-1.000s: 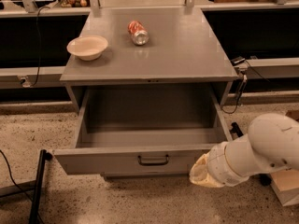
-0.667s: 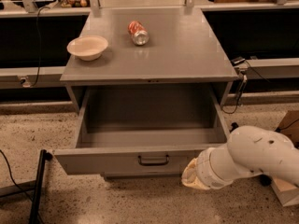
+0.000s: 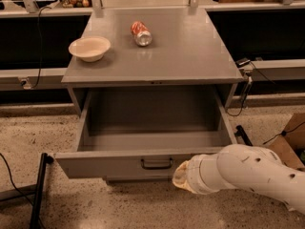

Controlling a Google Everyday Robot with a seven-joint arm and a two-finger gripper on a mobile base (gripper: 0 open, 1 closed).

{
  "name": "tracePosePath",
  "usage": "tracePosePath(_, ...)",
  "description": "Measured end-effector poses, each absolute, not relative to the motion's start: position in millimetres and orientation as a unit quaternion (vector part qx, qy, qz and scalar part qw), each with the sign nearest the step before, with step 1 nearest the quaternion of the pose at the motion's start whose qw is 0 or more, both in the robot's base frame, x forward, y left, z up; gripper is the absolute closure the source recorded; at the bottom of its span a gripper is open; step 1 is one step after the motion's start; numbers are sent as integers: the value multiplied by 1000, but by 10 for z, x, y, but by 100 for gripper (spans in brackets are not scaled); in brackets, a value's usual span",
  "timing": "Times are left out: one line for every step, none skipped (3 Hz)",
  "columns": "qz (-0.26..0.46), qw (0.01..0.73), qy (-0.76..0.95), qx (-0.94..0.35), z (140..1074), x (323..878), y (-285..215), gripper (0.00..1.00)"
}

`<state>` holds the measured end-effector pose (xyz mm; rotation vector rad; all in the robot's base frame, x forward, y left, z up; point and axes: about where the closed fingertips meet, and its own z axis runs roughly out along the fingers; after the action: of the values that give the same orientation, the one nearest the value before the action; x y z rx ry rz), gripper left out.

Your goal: Close top drawer

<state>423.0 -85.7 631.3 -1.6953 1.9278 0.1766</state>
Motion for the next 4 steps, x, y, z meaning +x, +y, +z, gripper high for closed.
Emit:
tracePosePath(33,255,707,-658,6204,4257,-924,100)
tracePosePath(-2,253,687,-681,6202,4441,-946,100)
tracePosePath(-31,262,666,-697,6303,4720,-948,100)
tracePosePath(-50,280,646,-708,6499,5076,-975,100)
